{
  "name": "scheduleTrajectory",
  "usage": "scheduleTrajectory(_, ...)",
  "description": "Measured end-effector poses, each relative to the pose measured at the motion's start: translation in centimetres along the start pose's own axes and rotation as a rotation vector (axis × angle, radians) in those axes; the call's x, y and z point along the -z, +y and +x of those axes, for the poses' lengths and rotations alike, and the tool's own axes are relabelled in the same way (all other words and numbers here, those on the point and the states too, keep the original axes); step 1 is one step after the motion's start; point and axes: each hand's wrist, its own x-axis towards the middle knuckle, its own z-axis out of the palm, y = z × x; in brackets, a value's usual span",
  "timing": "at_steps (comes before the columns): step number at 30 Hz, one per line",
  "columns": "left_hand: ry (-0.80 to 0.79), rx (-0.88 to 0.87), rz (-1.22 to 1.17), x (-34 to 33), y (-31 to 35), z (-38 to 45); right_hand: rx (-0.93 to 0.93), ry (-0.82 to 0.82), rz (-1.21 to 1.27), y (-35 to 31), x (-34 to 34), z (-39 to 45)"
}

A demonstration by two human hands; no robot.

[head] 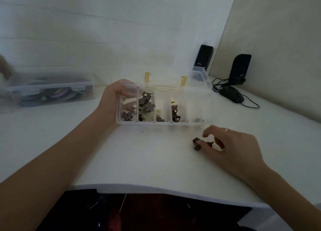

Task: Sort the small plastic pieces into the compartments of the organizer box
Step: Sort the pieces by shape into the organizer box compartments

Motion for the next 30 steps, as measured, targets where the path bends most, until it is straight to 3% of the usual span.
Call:
scheduleTrajectory(4, 0.005, -0.016, -0.005, 0.0, 0.0, -0.4, -0.109, -0.109, 0.013, -0.3, 0.3, -0.3)
scheduleTrajectory(9, 0.006, -0.030, 0.019, 0.0, 0.0, -0.6, -0.006, -0.225, 0.224, -0.6, -0.7, 0.6)
scheduleTrajectory(11, 0.004, -0.038, 0.022, -0.1, 0.1, -0.6, 0.041, -0.109, 0.201, -1.1, -1.1, 0.9)
scheduleTrajectory(14, 0.001, -0.048, 0.026, -0.3, 0.1, -0.6, 0.158, 0.234, 0.093, -2.0, -1.5, 1.4)
scheduleTrajectory(16, -0.003, -0.050, 0.019, -0.2, 0.1, -0.6, 0.156, 0.362, 0.117, -2.5, -1.9, 2.1)
scheduleTrajectory(23, 0.012, -0.060, 0.037, 0.0, -0.1, -0.3, -0.036, 0.318, 0.308, -2.9, -3.9, 7.4)
scheduleTrajectory(30, 0.014, -0.064, 0.024, -0.6, -0.4, 0.0, -0.017, 0.291, 0.303, -2.5, -4.1, 7.6)
